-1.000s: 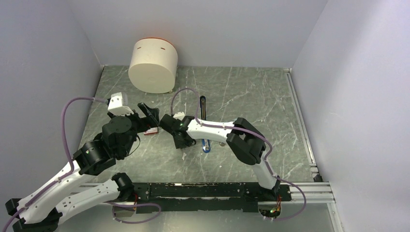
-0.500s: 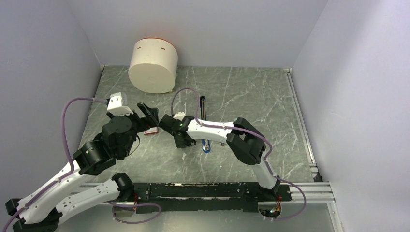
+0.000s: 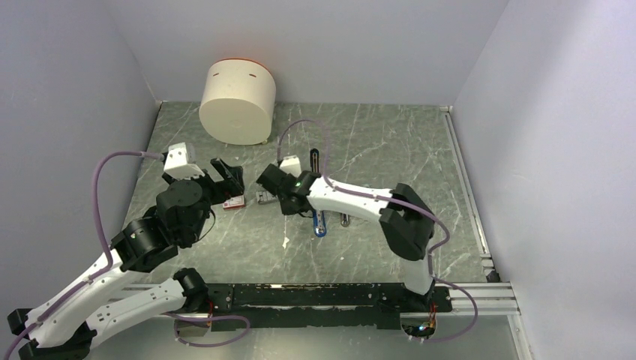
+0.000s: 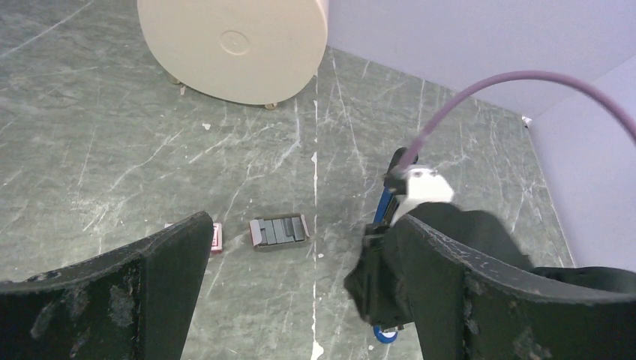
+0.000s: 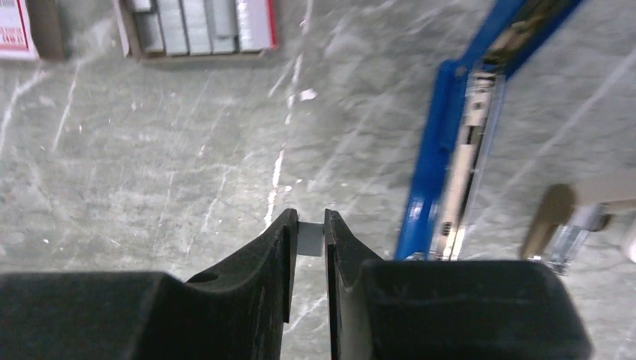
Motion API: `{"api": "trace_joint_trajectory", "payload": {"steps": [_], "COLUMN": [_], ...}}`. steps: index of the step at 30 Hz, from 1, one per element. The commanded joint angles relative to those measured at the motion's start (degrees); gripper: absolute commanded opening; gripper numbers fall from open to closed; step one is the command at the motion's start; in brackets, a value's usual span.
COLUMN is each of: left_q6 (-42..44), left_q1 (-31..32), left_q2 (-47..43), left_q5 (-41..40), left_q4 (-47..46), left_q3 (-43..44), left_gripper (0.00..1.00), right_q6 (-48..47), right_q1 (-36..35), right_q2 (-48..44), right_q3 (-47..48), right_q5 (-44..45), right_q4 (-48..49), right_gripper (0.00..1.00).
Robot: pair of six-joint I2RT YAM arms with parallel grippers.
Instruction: Load the staples into the stapler
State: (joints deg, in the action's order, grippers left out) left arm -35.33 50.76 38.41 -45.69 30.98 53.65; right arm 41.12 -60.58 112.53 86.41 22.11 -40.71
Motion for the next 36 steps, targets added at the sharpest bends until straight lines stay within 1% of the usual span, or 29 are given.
{"api": "trace_joint_trajectory", "payload": {"steps": [1,7,11,19,26,36], "left_q6": [0.34,-0.72,-1.65,-1.73,-1.19,-0.61], "left_q1": [-0.39,-0.39,-0.39,-0.38,-0.4,-0.4], "left_q2": [-0.14,1.56,3.58,5.72,6.38,7.07], "left_q5": [-1.21,4.14,7.08,9.3,10.56,10.52], "left_q4": [0.76,-2.67,-3.41,-4.09,-4.34,-4.68], "left_q3": [2.0,0.14,-0.26,0.31,0.39,0.61], "left_gripper": [0.97,0.97,0.97,0.97,0.97,0.97], "right_q6": [-0.3,-1.5,-3.2,-3.41,-4.09,-5.42], "right_q1": [3.06,7.95,8.71,8.79,8.9,9.4], "right_q2": [-6.01,-13.42,-16.06,-15.53,-13.77,-12.31], "right_q3": [-3.62,-12.29,-16.48,-18.89,-18.91,-19.7], "right_q5": [4.34,3.36,2.97,2.14,2.46,1.57], "right_q4": [1.27,5.71,8.79,11.0,11.6,13.18], "right_gripper": [0.22,0.23,0.23,0.23,0.23,0.23]}}
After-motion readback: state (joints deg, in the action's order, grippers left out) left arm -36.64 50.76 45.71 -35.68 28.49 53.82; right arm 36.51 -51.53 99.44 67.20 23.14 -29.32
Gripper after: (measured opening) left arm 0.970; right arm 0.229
